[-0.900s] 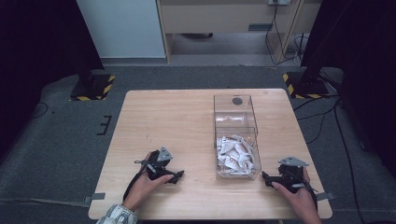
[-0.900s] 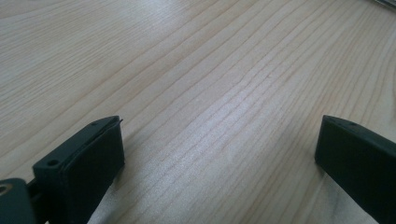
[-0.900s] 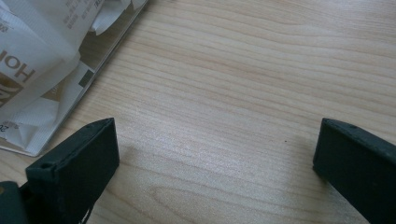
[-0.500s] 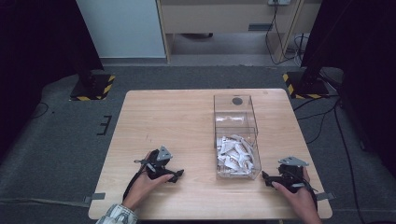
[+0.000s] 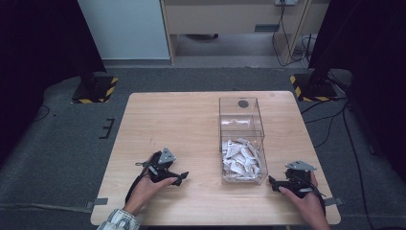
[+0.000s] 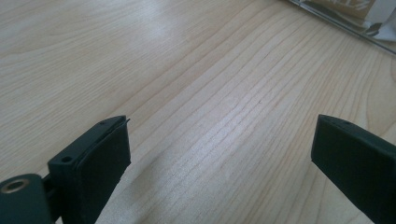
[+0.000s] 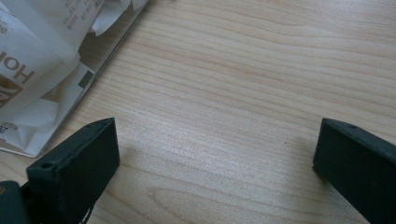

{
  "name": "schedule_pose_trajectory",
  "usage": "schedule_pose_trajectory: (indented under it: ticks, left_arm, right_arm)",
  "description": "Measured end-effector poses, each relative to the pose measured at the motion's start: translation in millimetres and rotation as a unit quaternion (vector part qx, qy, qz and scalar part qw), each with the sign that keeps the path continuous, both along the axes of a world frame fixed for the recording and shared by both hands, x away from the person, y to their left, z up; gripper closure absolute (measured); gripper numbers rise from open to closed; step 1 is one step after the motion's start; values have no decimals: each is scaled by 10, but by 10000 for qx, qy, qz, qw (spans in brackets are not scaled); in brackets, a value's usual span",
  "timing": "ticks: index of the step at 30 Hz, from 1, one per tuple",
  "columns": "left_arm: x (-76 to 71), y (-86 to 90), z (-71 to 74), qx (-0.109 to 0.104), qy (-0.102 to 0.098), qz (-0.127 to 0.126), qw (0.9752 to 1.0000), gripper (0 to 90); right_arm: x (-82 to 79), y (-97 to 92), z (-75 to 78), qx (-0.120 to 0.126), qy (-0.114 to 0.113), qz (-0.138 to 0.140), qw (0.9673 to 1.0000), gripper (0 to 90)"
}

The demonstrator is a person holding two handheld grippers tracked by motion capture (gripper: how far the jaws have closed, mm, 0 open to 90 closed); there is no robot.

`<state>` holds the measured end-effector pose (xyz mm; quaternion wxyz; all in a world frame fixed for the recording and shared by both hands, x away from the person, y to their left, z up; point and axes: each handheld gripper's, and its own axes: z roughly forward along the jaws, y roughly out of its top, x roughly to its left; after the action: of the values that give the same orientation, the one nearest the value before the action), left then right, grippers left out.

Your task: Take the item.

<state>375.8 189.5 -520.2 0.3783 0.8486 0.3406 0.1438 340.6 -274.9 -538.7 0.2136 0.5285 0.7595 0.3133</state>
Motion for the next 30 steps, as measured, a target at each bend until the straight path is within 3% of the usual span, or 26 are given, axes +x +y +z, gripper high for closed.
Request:
schedule_pose_trajectory:
  ticks: [1, 22, 30]
  left_arm:
    - [-8, -7, 39, -100, 21, -30, 9999, 46]
    - [44, -157, 284, -30, -165, -433, 9989, 53]
    - [101, -199, 367, -42, -176, -450, 9988, 52]
  right_arm:
    - [-1, 0, 0, 4, 2, 2, 10000, 7]
    - [4, 0, -1, -3, -11, -10, 10000, 7]
    - [3, 0, -2, -2, -11, -10, 10000, 7]
